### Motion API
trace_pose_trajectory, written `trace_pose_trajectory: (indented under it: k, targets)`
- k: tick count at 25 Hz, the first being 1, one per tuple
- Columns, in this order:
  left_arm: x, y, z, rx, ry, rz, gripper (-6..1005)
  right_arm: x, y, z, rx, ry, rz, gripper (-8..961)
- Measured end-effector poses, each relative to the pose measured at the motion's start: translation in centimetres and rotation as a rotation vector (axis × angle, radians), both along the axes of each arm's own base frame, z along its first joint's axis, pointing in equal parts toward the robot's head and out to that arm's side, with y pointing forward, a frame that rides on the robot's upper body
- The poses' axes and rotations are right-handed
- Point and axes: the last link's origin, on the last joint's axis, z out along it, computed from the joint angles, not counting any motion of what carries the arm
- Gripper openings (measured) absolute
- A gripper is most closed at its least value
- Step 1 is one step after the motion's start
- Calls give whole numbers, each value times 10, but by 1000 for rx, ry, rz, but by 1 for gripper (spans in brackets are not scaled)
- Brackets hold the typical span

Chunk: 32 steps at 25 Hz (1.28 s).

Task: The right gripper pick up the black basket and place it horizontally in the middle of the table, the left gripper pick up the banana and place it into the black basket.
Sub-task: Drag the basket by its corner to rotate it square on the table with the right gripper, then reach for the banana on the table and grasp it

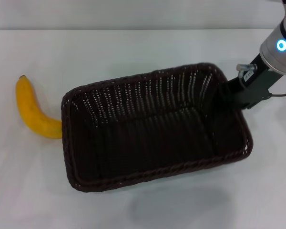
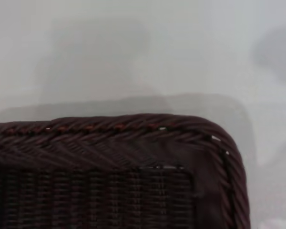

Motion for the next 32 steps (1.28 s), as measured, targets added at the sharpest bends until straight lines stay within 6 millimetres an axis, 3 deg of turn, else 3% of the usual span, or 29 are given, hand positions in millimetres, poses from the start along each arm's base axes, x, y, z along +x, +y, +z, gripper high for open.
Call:
trace_pose_trajectory:
  k: [12, 20, 26, 32]
  targets:
    - [-3, -1, 0, -2, -5, 15, 875, -4, -5, 28, 46, -55, -3, 402]
    - [-16, 7, 2, -46, -49, 94, 875, -5, -9, 71, 187, 44, 100, 403]
    - [-27, 26, 24, -226, -192, 80, 875, 32, 1, 75, 347, 89, 331, 402]
    - [-21, 45, 59, -460, -362, 47, 875, 68, 8, 88, 501, 99, 629, 402]
